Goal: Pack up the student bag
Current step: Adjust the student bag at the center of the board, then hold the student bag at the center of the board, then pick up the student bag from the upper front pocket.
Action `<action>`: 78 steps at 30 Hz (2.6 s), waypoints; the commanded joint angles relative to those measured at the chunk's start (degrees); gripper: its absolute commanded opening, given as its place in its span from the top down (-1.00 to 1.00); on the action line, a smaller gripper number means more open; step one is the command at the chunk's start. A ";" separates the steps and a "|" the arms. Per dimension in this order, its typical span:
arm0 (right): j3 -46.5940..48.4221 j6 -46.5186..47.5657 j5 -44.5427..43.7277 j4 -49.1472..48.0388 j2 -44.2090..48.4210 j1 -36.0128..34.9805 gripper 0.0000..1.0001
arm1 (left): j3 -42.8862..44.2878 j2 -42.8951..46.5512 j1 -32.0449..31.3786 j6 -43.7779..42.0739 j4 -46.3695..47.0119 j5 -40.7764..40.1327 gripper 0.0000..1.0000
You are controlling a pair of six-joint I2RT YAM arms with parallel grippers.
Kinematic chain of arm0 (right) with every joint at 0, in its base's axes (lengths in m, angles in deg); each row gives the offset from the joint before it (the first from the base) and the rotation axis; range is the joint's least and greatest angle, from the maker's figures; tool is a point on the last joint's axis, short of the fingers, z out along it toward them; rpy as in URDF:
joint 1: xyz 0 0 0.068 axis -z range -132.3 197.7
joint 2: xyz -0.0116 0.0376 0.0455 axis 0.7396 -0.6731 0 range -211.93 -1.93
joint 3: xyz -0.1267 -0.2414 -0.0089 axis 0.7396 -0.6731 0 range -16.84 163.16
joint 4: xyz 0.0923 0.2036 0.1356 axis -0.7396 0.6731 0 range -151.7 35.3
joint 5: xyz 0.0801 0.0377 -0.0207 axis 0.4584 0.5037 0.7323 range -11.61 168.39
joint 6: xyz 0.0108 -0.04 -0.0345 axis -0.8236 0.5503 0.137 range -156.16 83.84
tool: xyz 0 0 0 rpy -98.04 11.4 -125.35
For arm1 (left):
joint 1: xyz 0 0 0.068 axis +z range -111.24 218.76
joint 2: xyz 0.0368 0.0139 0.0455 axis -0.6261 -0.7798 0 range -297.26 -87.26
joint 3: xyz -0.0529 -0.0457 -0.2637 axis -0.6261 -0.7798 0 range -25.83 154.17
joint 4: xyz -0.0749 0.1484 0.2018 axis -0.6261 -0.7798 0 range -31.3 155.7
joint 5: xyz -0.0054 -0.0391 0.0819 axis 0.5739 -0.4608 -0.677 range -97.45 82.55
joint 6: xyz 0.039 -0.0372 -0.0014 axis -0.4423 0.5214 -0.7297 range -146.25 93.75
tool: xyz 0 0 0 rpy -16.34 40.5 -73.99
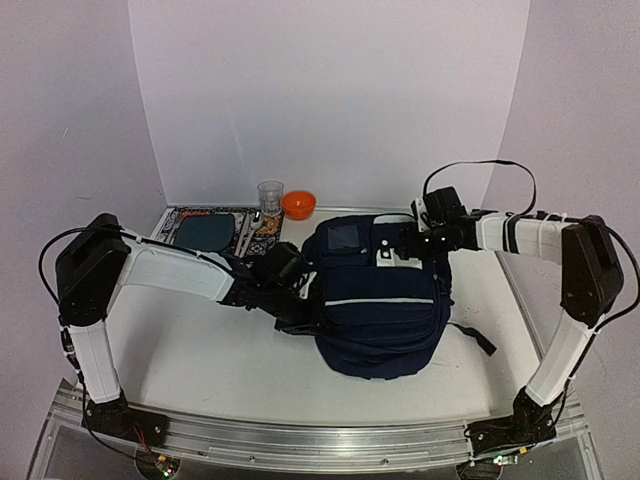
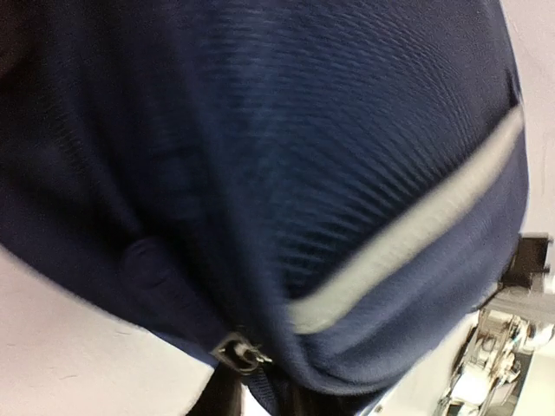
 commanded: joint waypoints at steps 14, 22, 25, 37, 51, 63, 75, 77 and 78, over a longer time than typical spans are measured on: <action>-2.99 -2.47 -4.01 11.90 21.50 -11.40 -0.57 | -4.64 9.34 14.06 1.88 4.93 2.54 -0.26; -3.34 -12.98 -6.99 12.56 19.38 -24.42 -0.52 | 3.77 -3.24 15.13 2.77 5.88 7.15 -0.27; -3.20 -14.99 -6.86 12.60 17.69 -27.04 -0.51 | 7.06 -7.15 15.71 3.05 6.00 8.44 -0.27; 4.47 -8.16 -5.95 16.56 6.24 -33.23 -0.38 | 9.22 -13.55 14.38 12.98 17.33 20.63 0.61; 15.29 30.22 -9.05 32.60 -1.65 -33.68 -0.04 | 7.71 -8.78 13.47 13.27 18.46 18.70 1.00; 17.05 45.49 -14.96 35.19 -6.50 -36.78 0.28 | 7.65 -8.13 13.45 13.28 18.55 17.45 1.00; 17.65 48.96 -27.43 33.12 -13.10 -37.91 0.44 | 8.44 -8.53 13.38 13.35 18.54 17.18 1.00; 17.13 49.91 -29.07 32.21 -13.56 -37.90 0.47 | 8.52 -8.61 13.39 13.39 18.57 17.17 1.00; 16.83 50.24 -29.86 31.93 -14.00 -37.88 0.50 | 8.57 -8.61 13.39 13.46 18.56 17.16 1.00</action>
